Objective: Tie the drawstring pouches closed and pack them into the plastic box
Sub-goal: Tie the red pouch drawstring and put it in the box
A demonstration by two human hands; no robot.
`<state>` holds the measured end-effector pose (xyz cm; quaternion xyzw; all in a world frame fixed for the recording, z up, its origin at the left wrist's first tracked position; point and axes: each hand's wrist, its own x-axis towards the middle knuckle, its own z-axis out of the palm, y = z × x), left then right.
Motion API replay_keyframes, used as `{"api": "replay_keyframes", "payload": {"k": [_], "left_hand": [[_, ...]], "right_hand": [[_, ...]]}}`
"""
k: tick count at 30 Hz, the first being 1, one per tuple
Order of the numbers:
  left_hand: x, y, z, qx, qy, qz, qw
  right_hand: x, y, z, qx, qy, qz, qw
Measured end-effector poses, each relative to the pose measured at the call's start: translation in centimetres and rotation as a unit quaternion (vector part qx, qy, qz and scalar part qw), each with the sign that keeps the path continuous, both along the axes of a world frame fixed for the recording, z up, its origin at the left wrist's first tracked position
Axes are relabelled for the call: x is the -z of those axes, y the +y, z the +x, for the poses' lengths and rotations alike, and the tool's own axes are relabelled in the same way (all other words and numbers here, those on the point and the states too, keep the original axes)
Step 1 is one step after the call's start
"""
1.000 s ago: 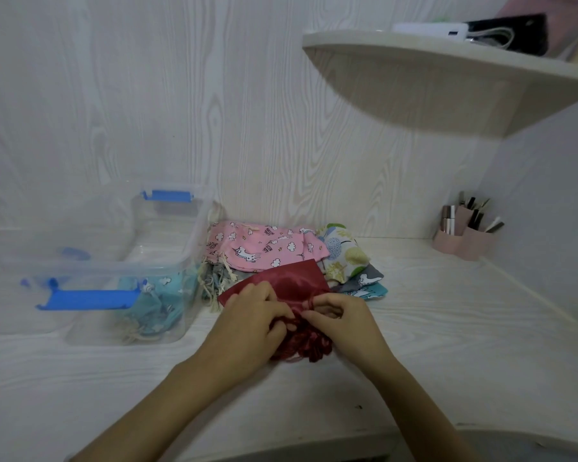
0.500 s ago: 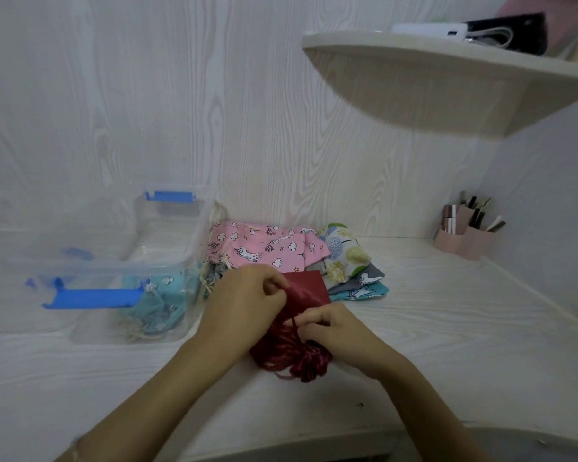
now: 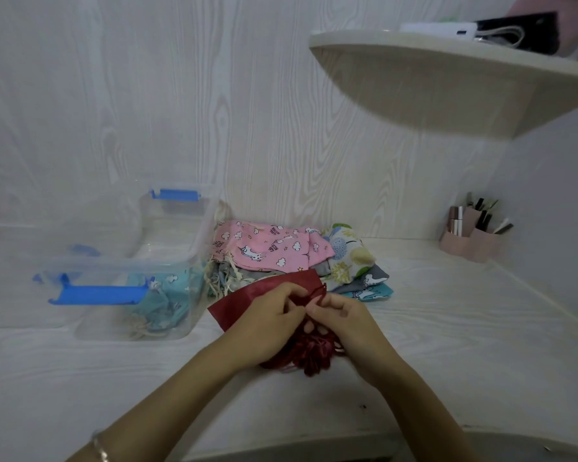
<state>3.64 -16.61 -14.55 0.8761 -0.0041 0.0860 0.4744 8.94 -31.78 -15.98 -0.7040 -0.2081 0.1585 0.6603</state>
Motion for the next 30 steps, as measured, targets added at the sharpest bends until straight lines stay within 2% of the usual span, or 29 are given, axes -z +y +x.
{"api": "replay_keyframes", "payload": {"k": [7, 12, 17, 23, 25, 27, 30], "left_hand": [[0.6, 0.2, -0.4, -0.049, -0.066, 0.067, 0.994], [0.5, 0.9, -0.5, -0.024, -0.047, -0.011, 0.999], [-0.2, 1.6, -1.0, 0.017, -0.020, -0.020, 0.999], [-0.4, 2.2, -1.2, 0.002, 0.016, -0.078, 0.997], [-0.2, 2.2, -1.2, -0.002, 0.026, -0.084, 0.996], [0.1, 2.1, -1.1, -0.012, 0.034, -0.061, 0.998], [0.2, 2.2, -1.0, -0.010, 0.054, -0.026, 0.998]], "right_hand": [[-0.4, 0.0, 0.3, 0.018, 0.029, 0.012, 0.999], [-0.8, -0.7, 0.0, -0.005, -0.006, 0.003, 1.000], [-1.2, -0.8, -0.4, -0.022, -0.045, -0.013, 0.999], [-1.5, -0.7, -0.5, -0.048, -0.048, -0.008, 0.998], [-1.2, -0.3, -0.6, -0.031, -0.093, -0.046, 0.994], [-0.6, 0.1, -0.9, 0.008, -0.192, -0.109, 0.975], [0.4, 0.5, -1.3, 0.068, -0.407, -0.176, 0.894]]}}
